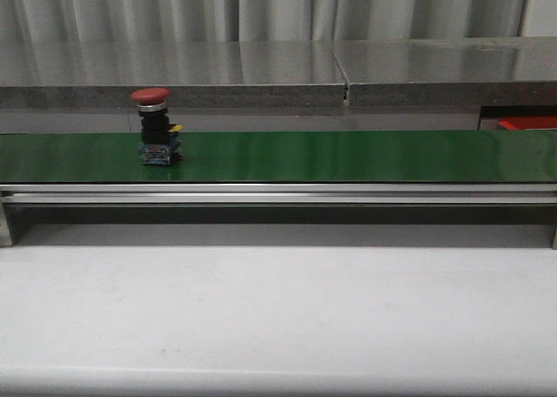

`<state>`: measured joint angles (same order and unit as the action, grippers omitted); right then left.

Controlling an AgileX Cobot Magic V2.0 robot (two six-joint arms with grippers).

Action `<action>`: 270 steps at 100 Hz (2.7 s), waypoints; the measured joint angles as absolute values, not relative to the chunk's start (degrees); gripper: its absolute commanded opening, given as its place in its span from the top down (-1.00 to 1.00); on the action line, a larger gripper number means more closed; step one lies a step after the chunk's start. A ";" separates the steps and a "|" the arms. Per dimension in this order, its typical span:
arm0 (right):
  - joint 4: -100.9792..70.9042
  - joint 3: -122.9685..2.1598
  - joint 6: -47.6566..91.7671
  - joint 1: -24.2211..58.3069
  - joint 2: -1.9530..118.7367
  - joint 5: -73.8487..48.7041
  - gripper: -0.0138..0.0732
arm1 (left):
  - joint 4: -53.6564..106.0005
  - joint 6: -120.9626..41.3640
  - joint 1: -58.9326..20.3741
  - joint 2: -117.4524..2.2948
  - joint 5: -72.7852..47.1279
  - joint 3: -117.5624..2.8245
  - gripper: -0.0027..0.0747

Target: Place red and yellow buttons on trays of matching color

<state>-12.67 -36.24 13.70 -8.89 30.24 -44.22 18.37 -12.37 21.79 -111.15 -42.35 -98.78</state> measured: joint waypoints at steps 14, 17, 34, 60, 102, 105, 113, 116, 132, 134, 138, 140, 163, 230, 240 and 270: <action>-12.67 -36.24 13.70 -8.89 30.24 -44.22 0.95 | 18.66 -12.37 18.12 -108.37 -44.11 -97.63 0.98; -12.67 -36.24 13.70 -8.89 30.24 -44.22 0.95 | 18.64 -12.37 17.51 -107.95 -44.50 -97.37 0.98; -12.67 -36.24 13.70 -8.89 30.24 -44.22 0.95 | 18.40 -12.56 14.53 -107.58 -45.26 -94.23 0.98; -12.67 -36.24 13.70 -8.89 30.24 -44.22 0.95 | 16.36 -12.69 11.09 -107.58 -42.28 -88.47 0.98; -12.67 -36.24 13.70 -8.89 30.24 -44.22 0.95 | 15.34 -12.69 8.37 -107.80 -40.04 -85.96 0.34; -12.67 -36.24 13.70 -8.89 30.24 -44.22 0.95 | 15.34 -12.69 8.37 -107.80 -40.15 -85.96 0.17; -12.67 -36.24 13.70 -8.89 30.24 -44.22 0.95 | 15.30 -12.69 8.37 -107.92 -40.15 -85.96 -0.30; -12.67 -36.24 13.70 -8.89 30.24 -44.22 0.95 | 15.30 -12.69 8.37 -107.92 -40.15 -85.96 -0.48; -12.67 -36.24 13.70 -8.89 30.24 -44.22 0.95 | 16.11 -12.69 8.13 -107.03 -40.15 -86.07 -0.73; -12.67 -36.24 13.70 -8.89 30.24 -44.22 0.95 | 16.11 -12.69 8.13 -106.67 -40.15 -86.07 -0.73; -12.67 -36.24 13.70 -8.89 30.24 -44.22 0.95 | 16.23 -12.69 7.91 -105.87 -40.15 -86.07 -0.73; -12.67 -36.24 13.70 -8.89 30.24 -44.22 0.95 | 16.33 -12.69 7.77 -105.31 -40.27 -86.07 -0.73; -12.67 -36.24 13.70 -8.89 30.24 -44.22 0.95 | 16.84 -12.69 6.10 -96.20 -40.79 -85.95 -0.73; -12.67 -36.24 13.70 -8.89 30.24 -44.22 0.95 | 19.26 -13.65 -10.54 -57.24 -28.15 -53.14 -0.72; -12.67 -36.24 13.70 -8.89 30.24 -44.22 0.95 | 19.53 -13.65 -11.18 -50.83 -26.92 -46.51 -0.72; -12.67 -36.24 13.70 -8.89 30.24 -44.22 0.95 | 20.17 -13.65 -11.18 -31.86 -25.96 -31.02 -0.25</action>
<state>-12.67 -36.24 13.70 -8.89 30.24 -44.22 20.17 -13.65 -11.18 -31.86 -25.96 -31.02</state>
